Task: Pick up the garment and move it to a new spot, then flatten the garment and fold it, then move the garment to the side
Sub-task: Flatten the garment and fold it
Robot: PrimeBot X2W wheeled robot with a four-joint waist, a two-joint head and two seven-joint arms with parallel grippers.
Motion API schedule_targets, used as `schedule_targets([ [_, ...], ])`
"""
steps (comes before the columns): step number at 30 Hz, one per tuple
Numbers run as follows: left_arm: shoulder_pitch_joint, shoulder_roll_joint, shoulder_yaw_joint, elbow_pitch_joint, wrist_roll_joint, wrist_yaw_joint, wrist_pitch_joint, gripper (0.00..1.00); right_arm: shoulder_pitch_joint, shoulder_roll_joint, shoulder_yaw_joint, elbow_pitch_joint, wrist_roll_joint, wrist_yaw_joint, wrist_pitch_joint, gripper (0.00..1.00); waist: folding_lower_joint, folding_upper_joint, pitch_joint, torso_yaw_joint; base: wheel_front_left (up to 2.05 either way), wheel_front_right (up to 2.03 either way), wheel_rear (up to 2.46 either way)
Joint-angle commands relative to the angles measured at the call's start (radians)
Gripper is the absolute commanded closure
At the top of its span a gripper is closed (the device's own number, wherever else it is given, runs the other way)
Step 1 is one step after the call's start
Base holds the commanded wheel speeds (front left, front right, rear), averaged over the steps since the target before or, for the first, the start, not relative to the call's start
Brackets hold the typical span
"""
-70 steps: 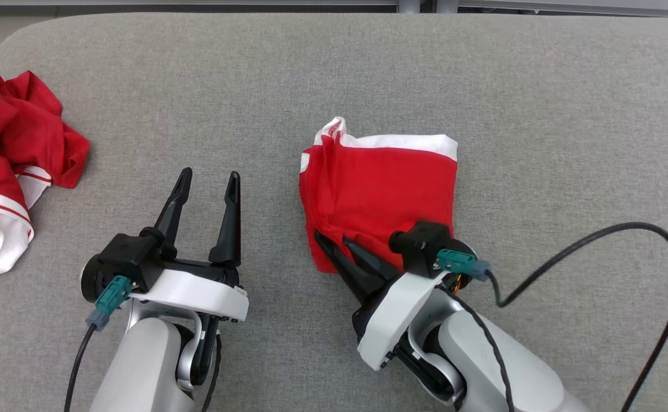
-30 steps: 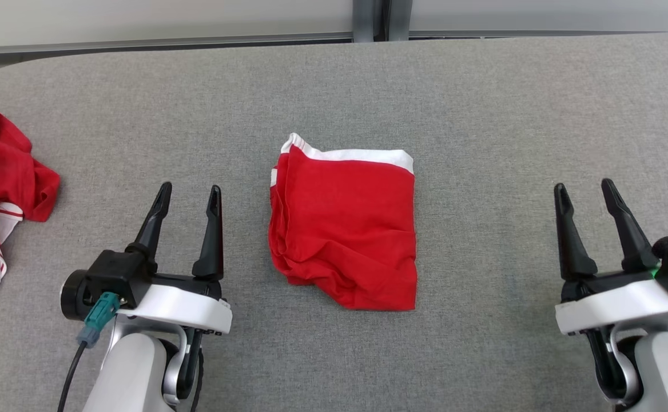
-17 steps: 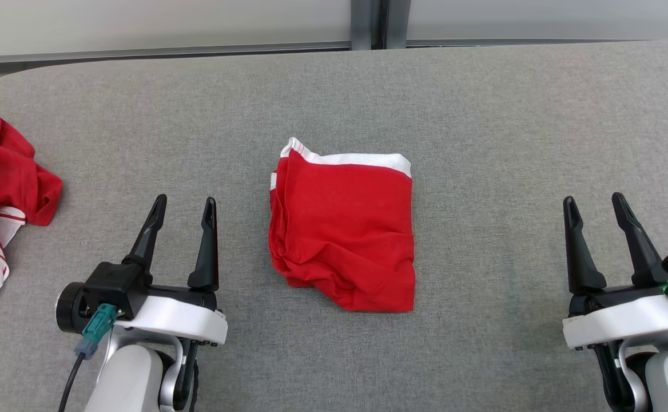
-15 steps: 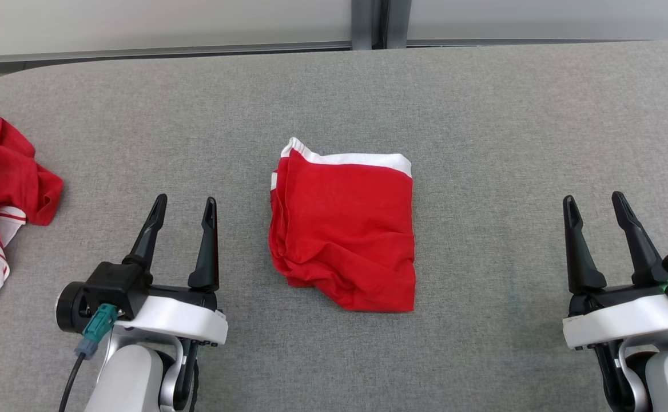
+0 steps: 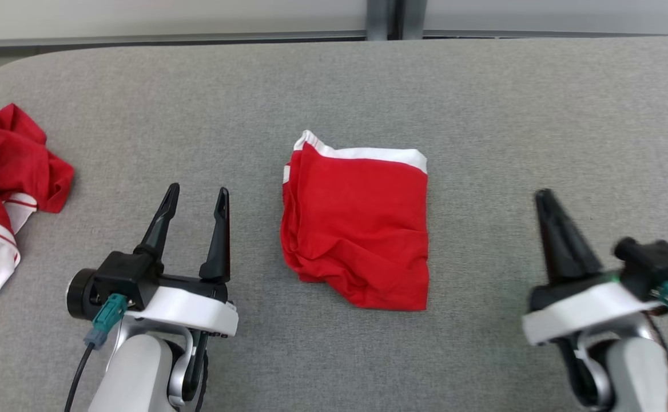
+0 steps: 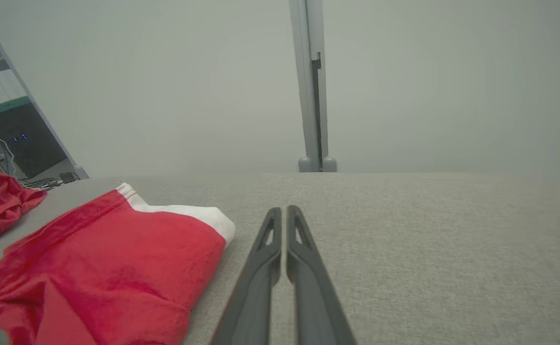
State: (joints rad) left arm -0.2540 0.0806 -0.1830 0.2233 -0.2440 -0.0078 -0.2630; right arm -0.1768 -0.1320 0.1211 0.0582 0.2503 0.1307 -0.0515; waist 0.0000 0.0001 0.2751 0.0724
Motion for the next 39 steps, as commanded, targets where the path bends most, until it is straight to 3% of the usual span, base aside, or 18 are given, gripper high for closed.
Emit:
schedule_targets([
  [1, -0.015, 0.003, -0.002, 0.001, -0.003, -0.002, 0.001, 0.0, -0.022, 0.001, 0.019, 0.008, 0.008, 0.0, 0.001, 1.0, 0.0, -0.0001, 0.009, 0.01, 0.0, 0.0, 0.0],
  [9, -0.058, -0.012, -0.025, 0.013, -0.019, -0.006, -0.001, 0.0, -0.213, 0.003, 0.321, 0.208, 0.089, 0.0, -0.005, 1.0, 0.0, -0.0001, 0.042, 0.067, 0.0, 0.0, 0.0],
  [16, -0.077, -0.019, -0.038, 0.014, -0.024, -0.004, -0.002, 0.0, -0.337, 0.005, 0.514, 0.395, 0.193, 0.0, -0.043, 1.0, 0.0, -0.0001, 0.056, 0.107, 0.0, 0.0, 0.0],
  [29, -0.062, -0.025, -0.035, 0.013, -0.01, -0.009, -0.002, 0.0, -0.422, -0.024, 0.845, 0.497, 0.346, 0.0, -0.081, 1.0, 0.0, -0.0001, 0.06, 0.098, 0.0, 0.0, 0.0],
  [34, -0.059, -0.026, -0.033, 0.012, -0.011, -0.006, -0.002, 0.0, -0.443, -0.026, 0.899, 0.546, 0.323, 0.0, -0.104, 1.0, 0.0, -0.0001, 0.057, 0.089, 0.0, 0.0, 0.0],
  [39, -0.046, -0.026, -0.025, 0.014, -0.005, -0.007, -0.002, 0.0, -0.444, -0.014, 0.867, 0.543, 0.322, 0.0, -0.163, 1.0, 0.0, -0.0001, 0.047, 0.064, 0.0, 0.0, 0.0],
])
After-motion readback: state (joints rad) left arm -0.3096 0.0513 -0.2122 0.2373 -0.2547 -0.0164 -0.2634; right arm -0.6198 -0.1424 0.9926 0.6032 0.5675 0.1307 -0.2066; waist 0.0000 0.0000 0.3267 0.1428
